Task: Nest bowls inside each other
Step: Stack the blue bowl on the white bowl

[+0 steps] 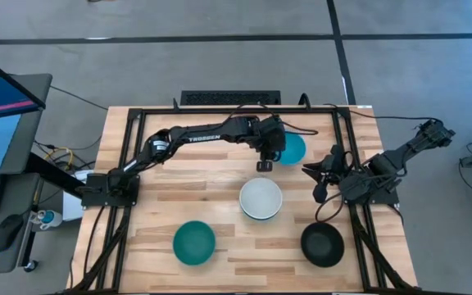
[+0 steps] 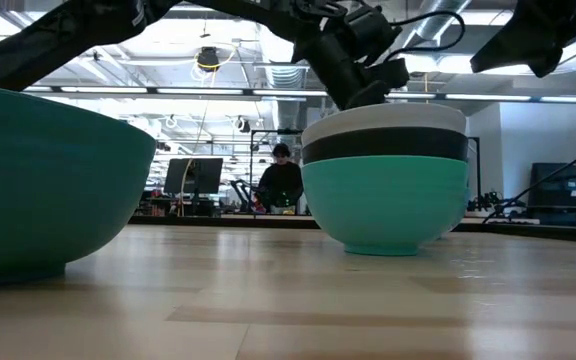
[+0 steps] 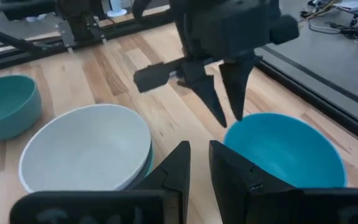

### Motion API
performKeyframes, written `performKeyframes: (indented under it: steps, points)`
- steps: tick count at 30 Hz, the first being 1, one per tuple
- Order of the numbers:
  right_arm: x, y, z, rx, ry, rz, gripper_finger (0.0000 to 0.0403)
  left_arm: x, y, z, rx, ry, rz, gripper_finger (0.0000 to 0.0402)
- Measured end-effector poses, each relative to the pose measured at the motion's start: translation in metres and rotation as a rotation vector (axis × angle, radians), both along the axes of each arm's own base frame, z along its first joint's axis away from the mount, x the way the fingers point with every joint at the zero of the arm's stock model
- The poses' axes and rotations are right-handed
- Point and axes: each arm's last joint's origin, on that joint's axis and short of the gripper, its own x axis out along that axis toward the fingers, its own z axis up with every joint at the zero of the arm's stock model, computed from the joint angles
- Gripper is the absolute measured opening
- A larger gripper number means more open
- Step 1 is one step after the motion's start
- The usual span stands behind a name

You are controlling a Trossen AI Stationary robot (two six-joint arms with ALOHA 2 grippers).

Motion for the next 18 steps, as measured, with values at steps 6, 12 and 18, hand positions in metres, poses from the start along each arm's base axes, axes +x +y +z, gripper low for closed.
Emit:
performKeyframes:
  steps: [6,12,18]
  points:
    - [0.0,0.0,0.001,0.005,-0.007,0.0,0.0082,-0.001,0.006,-0.002,0.024,-0.004,-0.071,0.0083]
    - [0.002,0.001,0.002,0.019,-0.03,0.0,0.0082,-0.001,0.019,-0.01,0.008,0.001,-0.088,0.0083]
    - [0.002,0.001,0.003,0.025,-0.04,0.0,0.0082,0.001,0.016,-0.028,0.023,0.052,-0.183,0.0083]
